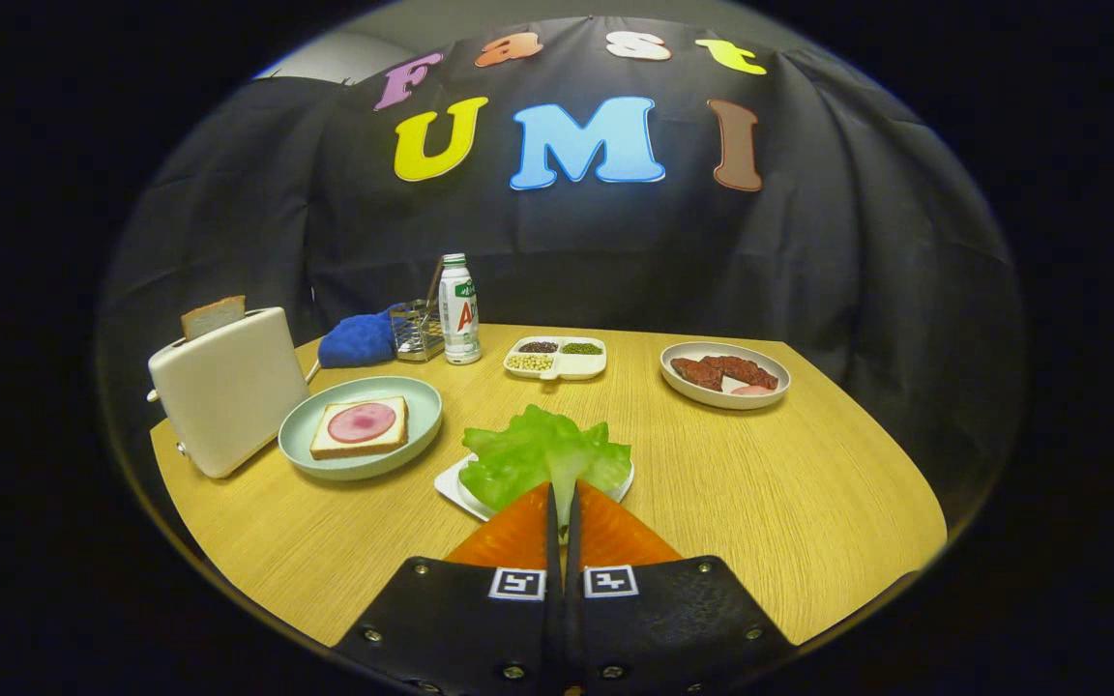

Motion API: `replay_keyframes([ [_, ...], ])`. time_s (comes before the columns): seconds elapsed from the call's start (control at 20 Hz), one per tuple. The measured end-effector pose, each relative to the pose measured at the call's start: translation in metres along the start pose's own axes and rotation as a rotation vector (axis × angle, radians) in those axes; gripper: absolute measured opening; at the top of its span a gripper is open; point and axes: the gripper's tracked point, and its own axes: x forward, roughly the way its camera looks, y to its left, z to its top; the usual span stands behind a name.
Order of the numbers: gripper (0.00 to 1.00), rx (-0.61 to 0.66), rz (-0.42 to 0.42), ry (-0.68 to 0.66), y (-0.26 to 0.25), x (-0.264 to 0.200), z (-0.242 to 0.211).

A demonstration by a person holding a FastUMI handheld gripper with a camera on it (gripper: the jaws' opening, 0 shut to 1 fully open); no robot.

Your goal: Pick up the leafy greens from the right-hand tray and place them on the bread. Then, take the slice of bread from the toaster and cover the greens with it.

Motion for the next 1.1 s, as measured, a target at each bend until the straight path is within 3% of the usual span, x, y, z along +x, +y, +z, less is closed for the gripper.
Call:
replay_keyframes([
  [0.4,0.01,-0.015,0.048,-0.029,0.041,-0.004,0.016],
  [1.1,0.01,-0.03,0.201,-0.043,0.133,0.019,0.034],
])
